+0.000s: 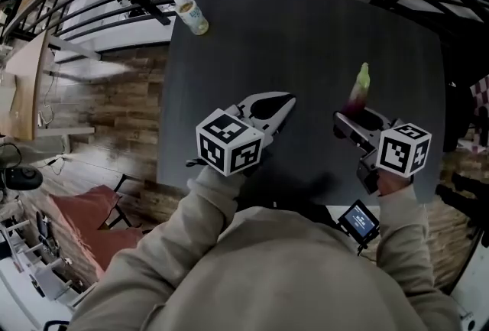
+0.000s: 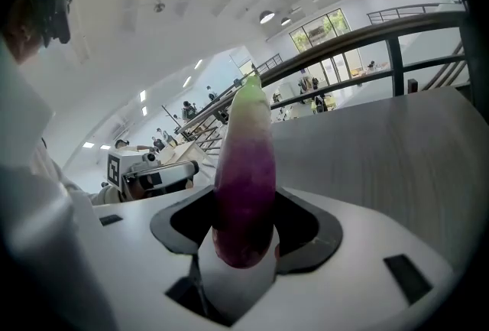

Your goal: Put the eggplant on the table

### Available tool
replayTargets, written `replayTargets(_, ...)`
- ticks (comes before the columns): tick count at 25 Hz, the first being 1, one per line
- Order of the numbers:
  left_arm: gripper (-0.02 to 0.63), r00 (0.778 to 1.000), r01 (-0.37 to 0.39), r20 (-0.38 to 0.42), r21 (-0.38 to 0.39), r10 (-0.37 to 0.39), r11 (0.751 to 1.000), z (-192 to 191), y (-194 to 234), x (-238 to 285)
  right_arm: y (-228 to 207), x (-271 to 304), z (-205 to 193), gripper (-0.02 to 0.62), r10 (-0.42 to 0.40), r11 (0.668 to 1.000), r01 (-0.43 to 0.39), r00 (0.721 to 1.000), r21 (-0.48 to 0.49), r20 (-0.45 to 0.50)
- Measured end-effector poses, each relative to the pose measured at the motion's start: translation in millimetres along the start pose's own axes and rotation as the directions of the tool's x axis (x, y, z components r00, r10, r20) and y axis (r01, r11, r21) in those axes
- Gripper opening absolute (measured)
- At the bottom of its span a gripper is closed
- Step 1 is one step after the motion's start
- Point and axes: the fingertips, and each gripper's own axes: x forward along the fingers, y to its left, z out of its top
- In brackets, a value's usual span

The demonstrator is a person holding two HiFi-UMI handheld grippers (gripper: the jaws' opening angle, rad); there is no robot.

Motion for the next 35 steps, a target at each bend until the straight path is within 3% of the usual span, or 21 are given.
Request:
replayTargets(18,0.000,0.997,-0.046,-0.060,-0.100,0.040,0.994,-51,26,-3,-34,42,-55,0.241,0.012,0.998,-0.005,0.993,0.059,-0.116)
replayTargets(35,0.000,0.993,-0.072,-0.103,-0.141,0.057,0.987,-85,42,-4,-59,71,-93,0.241,0.029,0.991,-0.002,0.978,0.133,-0.205)
